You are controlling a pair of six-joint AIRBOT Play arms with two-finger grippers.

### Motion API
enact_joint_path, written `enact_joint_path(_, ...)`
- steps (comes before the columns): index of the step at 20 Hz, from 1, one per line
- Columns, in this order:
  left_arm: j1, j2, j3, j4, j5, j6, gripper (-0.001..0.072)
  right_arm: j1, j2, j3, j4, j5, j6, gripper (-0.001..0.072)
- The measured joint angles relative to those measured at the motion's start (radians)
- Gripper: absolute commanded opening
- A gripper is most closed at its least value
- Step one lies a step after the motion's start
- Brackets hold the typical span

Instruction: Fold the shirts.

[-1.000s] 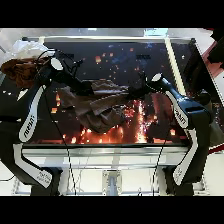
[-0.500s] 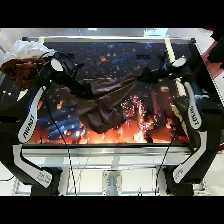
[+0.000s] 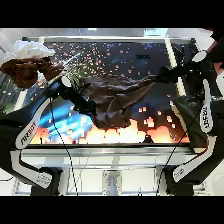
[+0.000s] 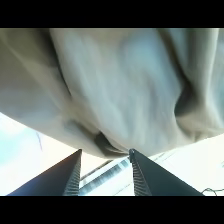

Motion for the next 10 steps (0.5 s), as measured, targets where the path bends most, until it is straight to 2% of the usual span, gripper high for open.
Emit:
enact_joint_path(4,-0.073,0.019,-0.031,-0.012,0.026,-0.018,0.0321,-0.032,0.046,0.0,-0.113,0.082,0.004,0.0024)
enact_joint_path(9,-0.18,0.025,-0.04,0.007,0.167,-0.09,0.0323,-0.061,0.112,0.0,-0.156,0.125,0.002,0.0024)
enact_joint_path(10,-0.191,0.026,-0.041,0.024,0.195,-0.109,0.0357,-0.063,0.122,0.001,-0.158,0.127,-0.003,0.0024)
